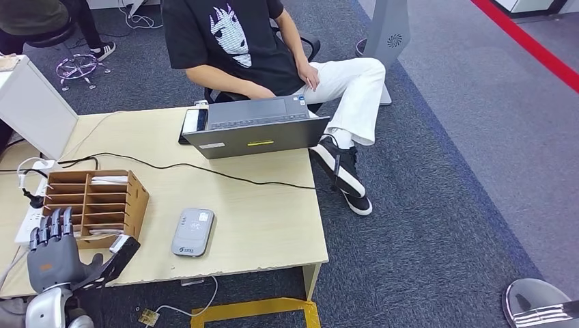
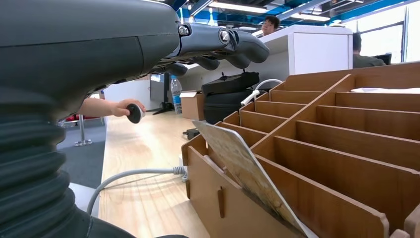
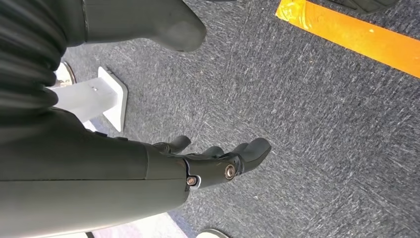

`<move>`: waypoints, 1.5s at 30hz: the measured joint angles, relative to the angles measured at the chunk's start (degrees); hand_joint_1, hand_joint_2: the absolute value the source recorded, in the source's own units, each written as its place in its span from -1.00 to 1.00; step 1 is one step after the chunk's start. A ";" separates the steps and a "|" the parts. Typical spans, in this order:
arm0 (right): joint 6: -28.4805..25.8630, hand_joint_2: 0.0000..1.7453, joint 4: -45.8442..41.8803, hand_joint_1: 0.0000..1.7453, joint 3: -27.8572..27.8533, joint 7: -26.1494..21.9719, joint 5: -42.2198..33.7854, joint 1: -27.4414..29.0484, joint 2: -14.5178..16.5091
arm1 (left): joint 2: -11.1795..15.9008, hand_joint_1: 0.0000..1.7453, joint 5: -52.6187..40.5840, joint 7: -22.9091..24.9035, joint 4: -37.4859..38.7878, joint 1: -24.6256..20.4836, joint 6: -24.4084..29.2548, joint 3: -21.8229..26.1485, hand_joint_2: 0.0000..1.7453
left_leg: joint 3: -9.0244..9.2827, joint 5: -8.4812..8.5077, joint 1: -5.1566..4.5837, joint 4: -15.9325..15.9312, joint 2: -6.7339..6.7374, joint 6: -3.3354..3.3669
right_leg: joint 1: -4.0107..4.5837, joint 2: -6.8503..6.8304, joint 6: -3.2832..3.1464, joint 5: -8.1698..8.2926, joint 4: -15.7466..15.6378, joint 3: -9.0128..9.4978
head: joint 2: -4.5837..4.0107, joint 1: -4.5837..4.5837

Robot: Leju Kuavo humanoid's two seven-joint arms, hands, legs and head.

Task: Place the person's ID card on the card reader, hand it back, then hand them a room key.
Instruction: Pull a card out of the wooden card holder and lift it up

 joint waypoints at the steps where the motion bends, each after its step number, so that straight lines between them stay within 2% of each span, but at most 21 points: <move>1: 0.00 1.00 0.00 -1.00 0.02 0.02 0.00 0.00 0.00 | -0.04 -1.00 0.11 -0.07 0.15 -0.03 0.03 0.00 1.00 | 0.00 0.00 0.00 0.00 0.00 0.00 | 0.00 0.00 0.00 0.00 0.00 0.00 | 0.00 -0.01; 31: 0.40 1.00 0.00 -1.00 1.19 0.08 -0.01 -0.06 0.00 | -2.84 -1.00 0.52 -0.95 3.83 -2.42 -0.12 -2.40 1.00 | 0.00 0.00 0.00 0.01 0.00 0.00 | 0.00 0.00 0.00 0.01 0.00 0.00 | 0.00 0.01; 45: 0.81 1.00 0.00 -1.00 1.19 0.03 -0.32 -0.07 0.00 | -2.92 -0.98 0.81 -0.73 4.82 -2.54 -0.10 -2.48 1.00 | 0.00 0.00 0.00 0.01 0.00 0.00 | 0.00 0.00 0.00 0.01 0.00 0.00 | 0.00 0.01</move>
